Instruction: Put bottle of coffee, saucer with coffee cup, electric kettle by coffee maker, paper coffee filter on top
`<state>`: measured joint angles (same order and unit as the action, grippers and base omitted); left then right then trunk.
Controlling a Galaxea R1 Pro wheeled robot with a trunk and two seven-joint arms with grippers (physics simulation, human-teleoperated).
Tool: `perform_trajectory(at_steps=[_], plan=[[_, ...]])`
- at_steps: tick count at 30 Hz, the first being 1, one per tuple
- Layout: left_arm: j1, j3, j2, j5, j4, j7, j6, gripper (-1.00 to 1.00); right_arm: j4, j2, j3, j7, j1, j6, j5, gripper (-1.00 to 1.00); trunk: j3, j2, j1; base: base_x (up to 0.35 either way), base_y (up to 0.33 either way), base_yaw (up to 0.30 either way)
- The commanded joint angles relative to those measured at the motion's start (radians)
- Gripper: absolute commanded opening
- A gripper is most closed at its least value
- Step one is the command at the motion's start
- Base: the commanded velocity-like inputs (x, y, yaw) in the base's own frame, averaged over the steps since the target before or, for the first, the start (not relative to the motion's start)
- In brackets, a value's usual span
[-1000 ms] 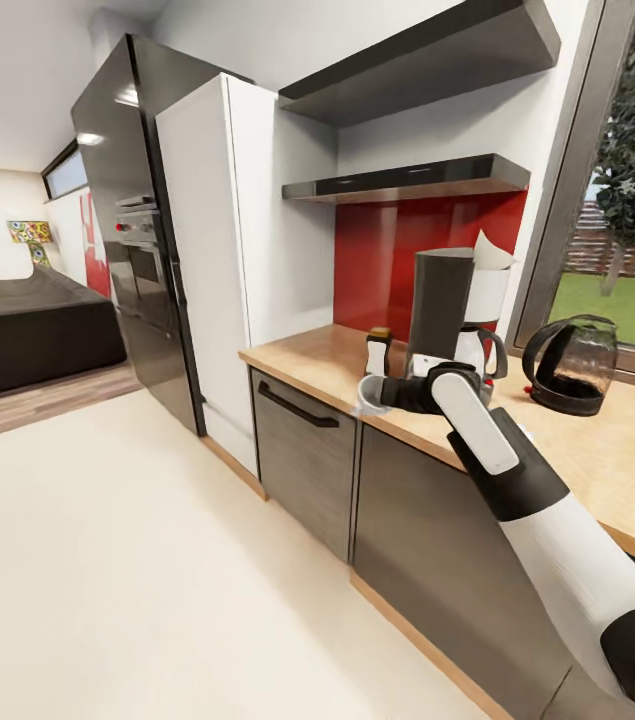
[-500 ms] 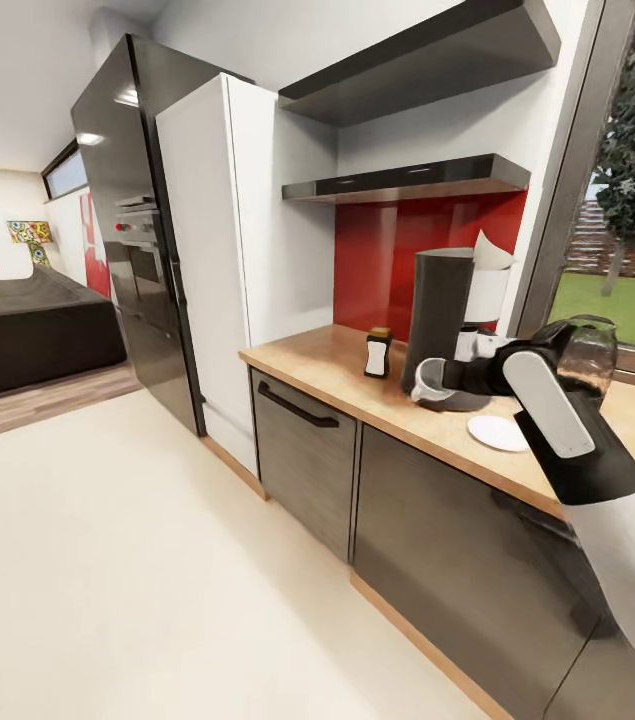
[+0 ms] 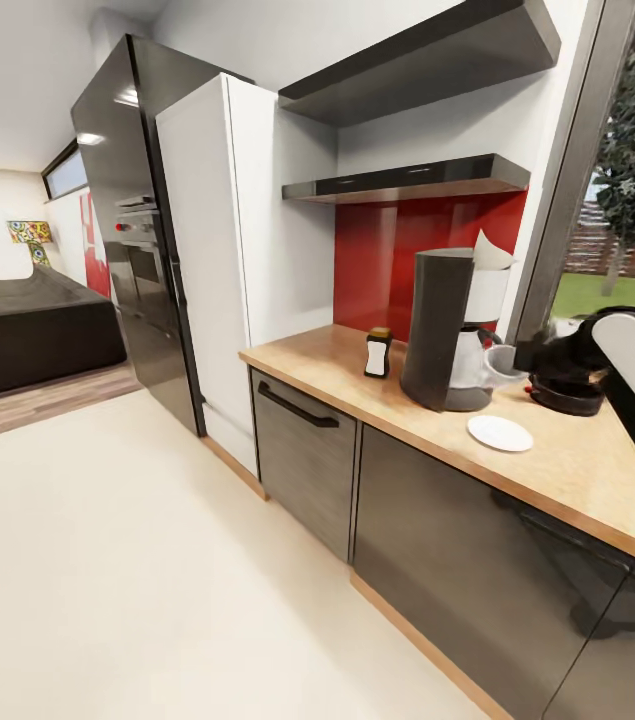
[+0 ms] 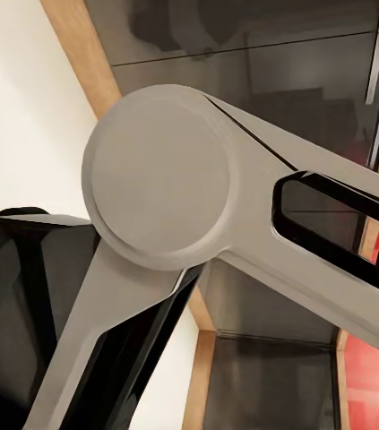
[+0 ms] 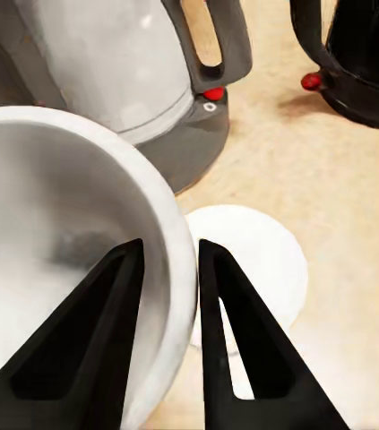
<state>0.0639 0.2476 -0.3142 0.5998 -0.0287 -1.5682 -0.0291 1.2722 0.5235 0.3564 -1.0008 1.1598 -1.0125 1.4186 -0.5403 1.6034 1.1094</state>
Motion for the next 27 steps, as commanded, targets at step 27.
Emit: perform_trajectory(at_steps=[27], plan=[[0.001,0.009,0.0,0.008,-0.001,-0.003,-0.003,1.0,-0.506,0.05,0.27,-0.007,0.21,-0.002,0.353,-1.0,-0.001,0.001,0.0,0.041,0.0,0.0]])
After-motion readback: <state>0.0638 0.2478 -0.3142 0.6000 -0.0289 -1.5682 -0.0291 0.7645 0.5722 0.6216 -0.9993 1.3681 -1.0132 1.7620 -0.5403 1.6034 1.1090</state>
